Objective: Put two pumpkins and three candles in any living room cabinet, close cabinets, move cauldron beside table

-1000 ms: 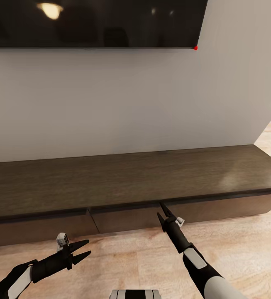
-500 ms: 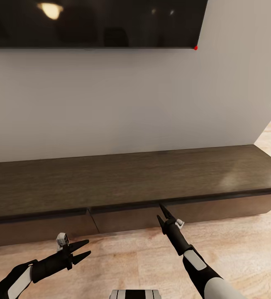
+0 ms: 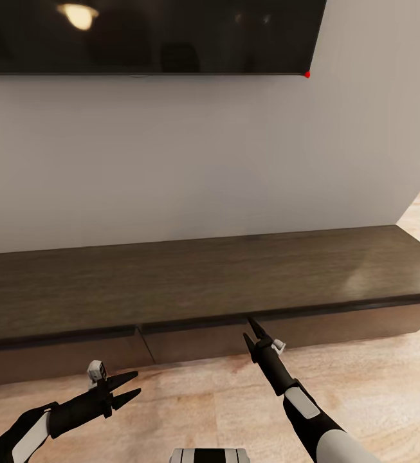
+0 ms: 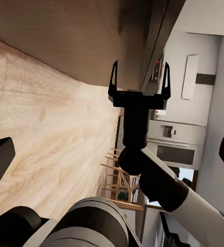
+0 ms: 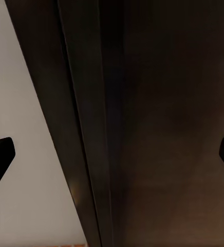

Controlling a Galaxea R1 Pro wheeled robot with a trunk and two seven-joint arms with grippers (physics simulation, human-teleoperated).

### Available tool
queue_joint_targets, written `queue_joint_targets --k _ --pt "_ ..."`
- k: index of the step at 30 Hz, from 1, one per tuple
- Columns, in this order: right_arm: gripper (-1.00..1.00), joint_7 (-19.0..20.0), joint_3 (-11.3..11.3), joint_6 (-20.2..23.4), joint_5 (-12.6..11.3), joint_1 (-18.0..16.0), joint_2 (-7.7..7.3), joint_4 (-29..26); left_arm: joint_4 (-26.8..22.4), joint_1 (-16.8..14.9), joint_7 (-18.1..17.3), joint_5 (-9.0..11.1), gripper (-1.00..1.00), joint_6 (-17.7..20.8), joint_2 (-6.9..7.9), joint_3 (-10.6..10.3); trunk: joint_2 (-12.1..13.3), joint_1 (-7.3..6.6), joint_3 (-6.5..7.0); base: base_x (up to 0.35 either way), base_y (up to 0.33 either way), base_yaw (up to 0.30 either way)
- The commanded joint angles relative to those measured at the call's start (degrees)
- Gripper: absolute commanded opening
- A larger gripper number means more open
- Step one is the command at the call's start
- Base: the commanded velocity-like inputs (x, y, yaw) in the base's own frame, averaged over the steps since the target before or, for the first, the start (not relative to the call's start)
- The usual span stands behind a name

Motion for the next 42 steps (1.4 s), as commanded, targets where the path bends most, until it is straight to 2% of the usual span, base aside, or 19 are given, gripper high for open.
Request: queue_joint_targets --k 1,42 --pt "1.00 0.15 -0.26 0.59 -0.21 -0.03 0.03 0.03 0.02 -0.05 -0.08 0.47 1.00 0.53 0.07 -0.34 -0.02 -0.01 -0.04 0.053 0.000 0.000" --pt "1.00 -0.20 -0.19 0.32 -0.15 -0.03 0.03 0.03 0.02 -0.05 -0.04 0.43 1.00 0.51 -0.10 -0.34 -0.02 -0.01 -0.04 0.025 0.000 0.000"
